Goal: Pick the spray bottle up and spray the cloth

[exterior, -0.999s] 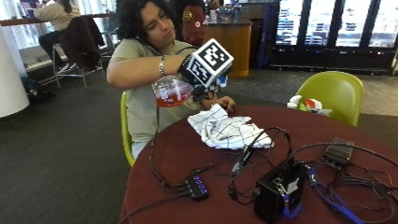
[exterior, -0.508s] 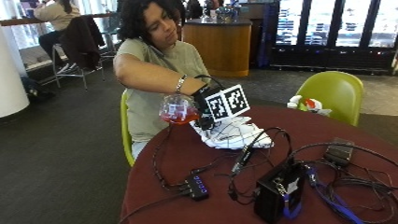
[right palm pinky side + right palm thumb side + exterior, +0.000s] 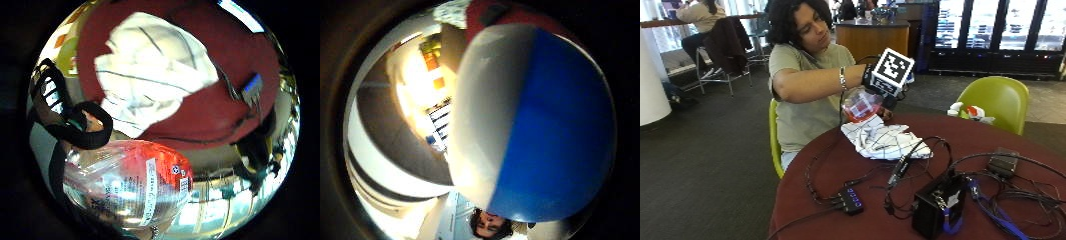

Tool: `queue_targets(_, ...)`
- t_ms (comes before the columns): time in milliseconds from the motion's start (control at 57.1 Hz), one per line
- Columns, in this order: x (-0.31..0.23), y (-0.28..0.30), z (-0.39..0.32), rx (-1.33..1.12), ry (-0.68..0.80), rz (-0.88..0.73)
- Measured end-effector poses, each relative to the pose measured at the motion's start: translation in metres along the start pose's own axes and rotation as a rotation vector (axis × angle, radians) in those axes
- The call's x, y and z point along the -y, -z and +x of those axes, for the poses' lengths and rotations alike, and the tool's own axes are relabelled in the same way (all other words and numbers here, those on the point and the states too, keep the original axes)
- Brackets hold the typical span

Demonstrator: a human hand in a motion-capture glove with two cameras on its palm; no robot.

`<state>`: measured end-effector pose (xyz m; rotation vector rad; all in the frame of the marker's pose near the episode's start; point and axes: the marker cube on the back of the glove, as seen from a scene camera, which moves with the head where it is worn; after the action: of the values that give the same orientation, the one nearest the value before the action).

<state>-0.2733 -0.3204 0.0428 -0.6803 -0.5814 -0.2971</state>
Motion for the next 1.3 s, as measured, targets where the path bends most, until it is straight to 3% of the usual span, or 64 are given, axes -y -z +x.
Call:
queue_targets(298,0.04,-0.037,-0.084,0.383,0.472,0.185)
queue_targets(526,0.101,-0.067,-0.099,0.492,0.638,0.544)
queue_targets(876,0.159,-0.103,-0.08,0.452,0.722,0.621)
queue_targets(1297,0.172,-0.101,-0.07,0.527,0.753,0.652)
